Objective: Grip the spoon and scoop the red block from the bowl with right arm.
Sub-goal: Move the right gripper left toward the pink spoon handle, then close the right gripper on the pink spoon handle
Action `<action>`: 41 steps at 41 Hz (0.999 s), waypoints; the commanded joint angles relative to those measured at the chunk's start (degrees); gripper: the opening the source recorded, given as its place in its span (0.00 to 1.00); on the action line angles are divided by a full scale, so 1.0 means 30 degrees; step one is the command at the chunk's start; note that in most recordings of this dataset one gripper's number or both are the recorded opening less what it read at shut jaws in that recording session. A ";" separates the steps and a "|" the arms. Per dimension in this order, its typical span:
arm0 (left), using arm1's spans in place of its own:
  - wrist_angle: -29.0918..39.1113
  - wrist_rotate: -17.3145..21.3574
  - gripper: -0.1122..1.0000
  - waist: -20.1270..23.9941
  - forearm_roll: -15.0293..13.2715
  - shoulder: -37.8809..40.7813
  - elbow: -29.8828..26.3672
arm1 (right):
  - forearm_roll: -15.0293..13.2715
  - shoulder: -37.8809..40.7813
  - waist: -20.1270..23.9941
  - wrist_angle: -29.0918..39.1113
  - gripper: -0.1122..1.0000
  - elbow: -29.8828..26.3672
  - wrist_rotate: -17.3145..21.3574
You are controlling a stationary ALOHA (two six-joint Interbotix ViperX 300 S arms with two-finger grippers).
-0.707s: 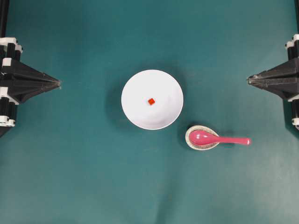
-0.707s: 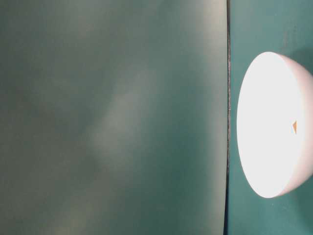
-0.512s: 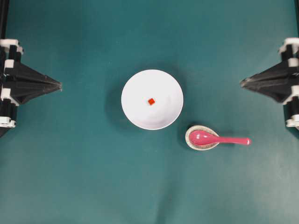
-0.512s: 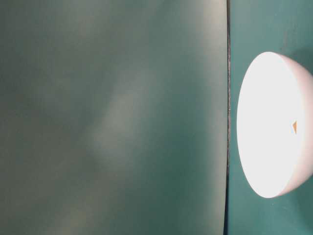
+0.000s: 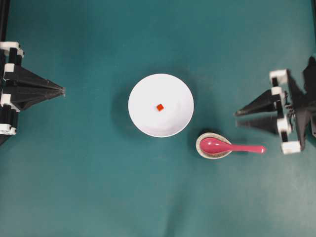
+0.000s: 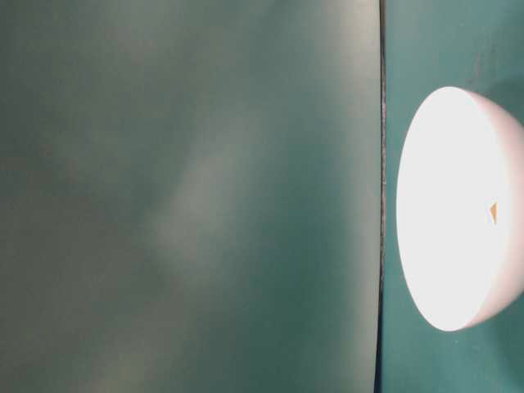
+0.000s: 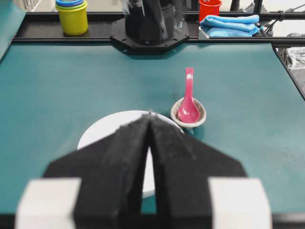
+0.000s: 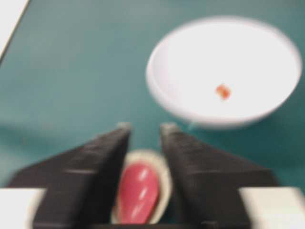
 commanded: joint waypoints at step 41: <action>0.0557 -0.0029 0.10 0.0029 0.0059 0.0176 -0.0498 | 1.4883 1.1191 1.1631 -1.2715 0.54 0.2139 -0.0029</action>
